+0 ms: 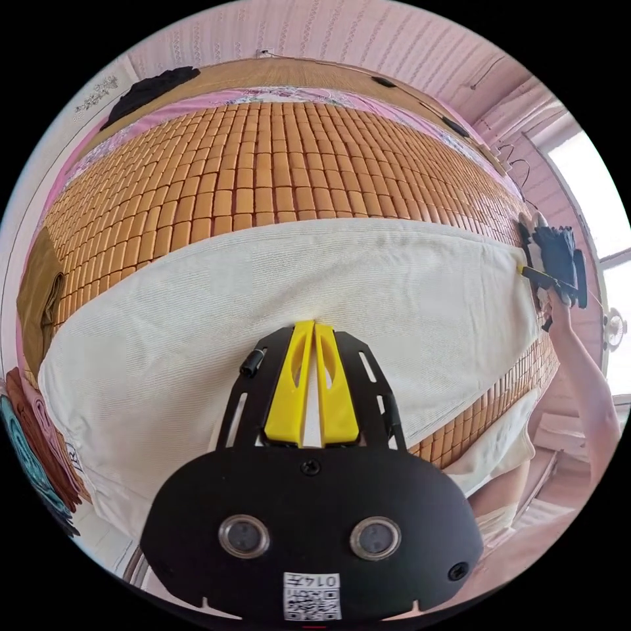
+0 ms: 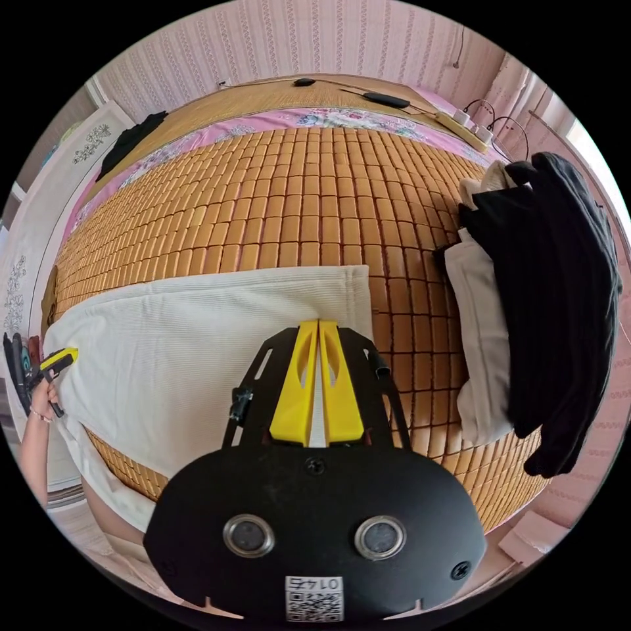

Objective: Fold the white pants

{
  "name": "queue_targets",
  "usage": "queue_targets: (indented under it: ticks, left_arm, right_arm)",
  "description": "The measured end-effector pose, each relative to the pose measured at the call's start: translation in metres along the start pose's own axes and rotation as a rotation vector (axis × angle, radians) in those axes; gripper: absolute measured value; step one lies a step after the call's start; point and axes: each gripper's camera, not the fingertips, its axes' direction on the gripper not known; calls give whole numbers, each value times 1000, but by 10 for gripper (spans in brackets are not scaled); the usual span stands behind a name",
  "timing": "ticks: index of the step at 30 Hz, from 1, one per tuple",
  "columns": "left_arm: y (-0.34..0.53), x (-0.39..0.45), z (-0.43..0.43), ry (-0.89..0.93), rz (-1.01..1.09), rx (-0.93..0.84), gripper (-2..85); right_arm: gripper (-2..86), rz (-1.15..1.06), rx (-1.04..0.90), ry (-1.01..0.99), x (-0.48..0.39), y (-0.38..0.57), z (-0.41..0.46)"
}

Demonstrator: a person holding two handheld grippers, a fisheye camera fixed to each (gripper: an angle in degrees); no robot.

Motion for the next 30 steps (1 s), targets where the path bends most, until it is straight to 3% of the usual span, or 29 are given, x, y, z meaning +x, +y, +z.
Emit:
queue_targets:
  ticks: [2, 3, 6, 13, 18, 22, 26, 30]
  left_arm:
    - [1, -6, -2, 67, -30, -11, 6]
    - [4, -3, -6, 61, -18, 0, 12]
    - [38, 36, -32, 55, 188, 82, 39]
    - [172, 178, -31, 172, 622, -18, 65]
    - [200, 245, -17, 152, 759, -40, 79]
    - [212, 299, -31, 109, 912, 12, 80]
    - [222, 341, -29, 51, 1022, 50, 82]
    - [231, 357, -21, 82, 1000, 10, 84]
  right_arm:
    - [-2, 0, 34, 14, 3, 7, -14]
    - [-1, -4, 151, 36, 3, 26, -38]
    - [5, -90, 286, -26, 7, 104, -88]
    - [107, 50, 27, -148, 42, 304, -87]
    - [30, 65, -30, -120, 45, 328, -62]
    - [5, 66, 135, -277, 57, 351, -106]
    - [13, 38, 200, -184, 64, 371, -134]
    - [104, 38, 73, -177, 71, 349, -93]
